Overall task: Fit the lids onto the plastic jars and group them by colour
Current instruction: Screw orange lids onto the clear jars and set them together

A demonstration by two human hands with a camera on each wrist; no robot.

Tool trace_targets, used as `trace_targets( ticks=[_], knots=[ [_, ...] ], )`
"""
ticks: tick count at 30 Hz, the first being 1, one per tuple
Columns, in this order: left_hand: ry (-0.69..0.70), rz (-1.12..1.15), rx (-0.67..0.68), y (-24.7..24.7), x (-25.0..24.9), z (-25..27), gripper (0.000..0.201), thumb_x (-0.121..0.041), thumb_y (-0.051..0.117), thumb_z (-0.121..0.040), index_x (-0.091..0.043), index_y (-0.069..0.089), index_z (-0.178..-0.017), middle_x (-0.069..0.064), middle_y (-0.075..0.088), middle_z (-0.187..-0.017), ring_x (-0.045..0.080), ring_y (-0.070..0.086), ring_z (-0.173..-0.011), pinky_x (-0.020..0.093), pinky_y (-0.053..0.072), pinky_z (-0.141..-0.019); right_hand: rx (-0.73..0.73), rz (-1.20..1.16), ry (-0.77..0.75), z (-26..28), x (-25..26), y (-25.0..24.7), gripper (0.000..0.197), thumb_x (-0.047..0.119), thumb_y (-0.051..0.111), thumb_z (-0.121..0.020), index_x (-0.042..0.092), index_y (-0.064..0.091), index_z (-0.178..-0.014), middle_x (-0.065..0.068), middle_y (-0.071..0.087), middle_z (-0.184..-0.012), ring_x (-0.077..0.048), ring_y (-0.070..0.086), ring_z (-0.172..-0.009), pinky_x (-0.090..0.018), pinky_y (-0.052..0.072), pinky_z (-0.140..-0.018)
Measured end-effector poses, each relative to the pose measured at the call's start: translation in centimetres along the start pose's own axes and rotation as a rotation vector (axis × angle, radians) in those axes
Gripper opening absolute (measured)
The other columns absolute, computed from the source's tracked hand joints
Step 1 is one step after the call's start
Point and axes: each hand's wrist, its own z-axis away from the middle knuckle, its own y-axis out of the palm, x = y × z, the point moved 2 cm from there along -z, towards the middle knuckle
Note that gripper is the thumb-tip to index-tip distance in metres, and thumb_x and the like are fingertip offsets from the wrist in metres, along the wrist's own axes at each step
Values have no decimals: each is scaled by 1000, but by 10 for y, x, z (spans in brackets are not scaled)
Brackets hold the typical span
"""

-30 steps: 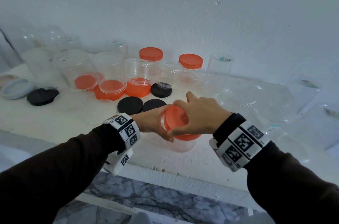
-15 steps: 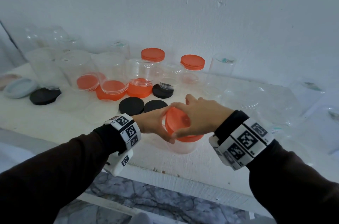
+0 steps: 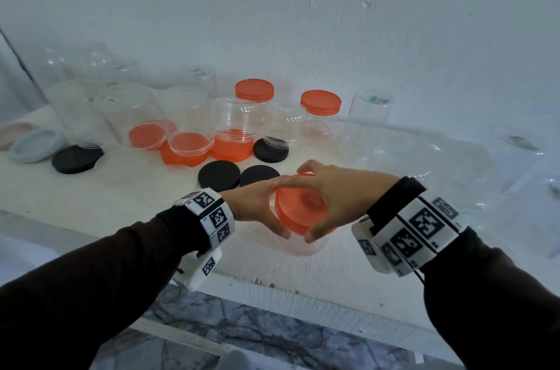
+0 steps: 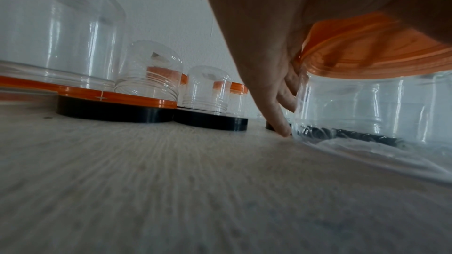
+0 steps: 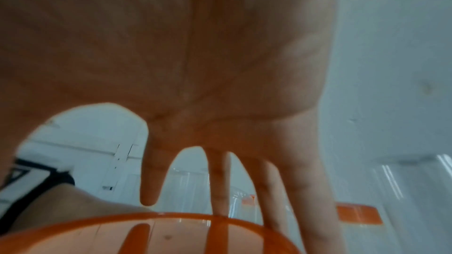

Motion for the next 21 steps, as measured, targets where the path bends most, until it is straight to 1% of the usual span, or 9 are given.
trace_targets(
  ticks=[2,3,6,9,11,13,15,19,21],
  knots=[
    [-13,0,17,0,0,0,80,-6,82,-64,-33,36,-124,-18,49,-113,-4,48,-103,14,42,-91,17,-27,-17,1,-2,1,94,51,76,-65,61,12,-134,5,23,-142,-23,36,-123,-42,42,-98],
    [-16,1,26,0,0,0,80,-6,82,-65,-33,35,-124,-18,49,-113,-4,48,-103,14,41,-91,1,-23,-14,0,-1,1,94,50,76,-65,62,14,-134,5,25,-141,-22,37,-122,-41,43,-97],
    [8,-19,14,0,-1,0,79,-6,82,-63,-40,34,-117,-22,49,-110,-7,48,-100,5,39,-79,-86,8,4,-1,1,2,90,57,74,-60,59,22,-133,3,38,-124,-21,47,-105,-36,47,-88],
    [50,-36,-18,1,-2,0,81,-6,84,-60,-42,35,-113,-23,49,-109,-15,48,-97,0,38,-78,-169,29,26,1,2,2,87,65,70,-58,53,28,-134,2,43,-109,-18,49,-92,-30,47,-78],
    [71,-34,-21,2,-2,0,85,-6,85,-59,-39,34,-118,-22,50,-111,-17,48,-98,0,38,-79,-214,38,38,2,3,4,86,69,68,-58,50,31,-133,1,45,-105,-18,49,-89,-27,46,-74],
    [78,-54,-27,2,-2,1,87,-8,85,-59,-34,33,-123,-23,49,-111,-13,48,-101,0,38,-79,-241,43,48,3,3,6,86,71,66,-58,48,32,-134,1,45,-104,-17,49,-88,-26,45,-73],
    [90,-78,-32,1,-2,1,88,-10,86,-58,-33,33,-125,-23,48,-111,-10,47,-102,1,38,-79,-262,45,58,3,3,7,86,72,65,-59,46,33,-134,1,46,-105,-18,49,-88,-26,44,-72],
    [107,-104,-3,-1,-4,-1,84,-8,85,-61,-36,31,-120,-25,46,-109,-14,47,-98,-1,38,-77,-266,37,68,4,3,8,87,70,66,-60,45,31,-136,1,45,-109,-18,49,-91,-26,43,-75],
    [113,-101,-8,-4,-4,-1,85,-8,84,-61,-36,30,-121,-25,45,-110,-10,48,-100,0,39,-77,-273,20,61,5,3,6,89,69,66,-60,45,28,-137,1,43,-114,-19,50,-95,-28,44,-77]
  ],
)
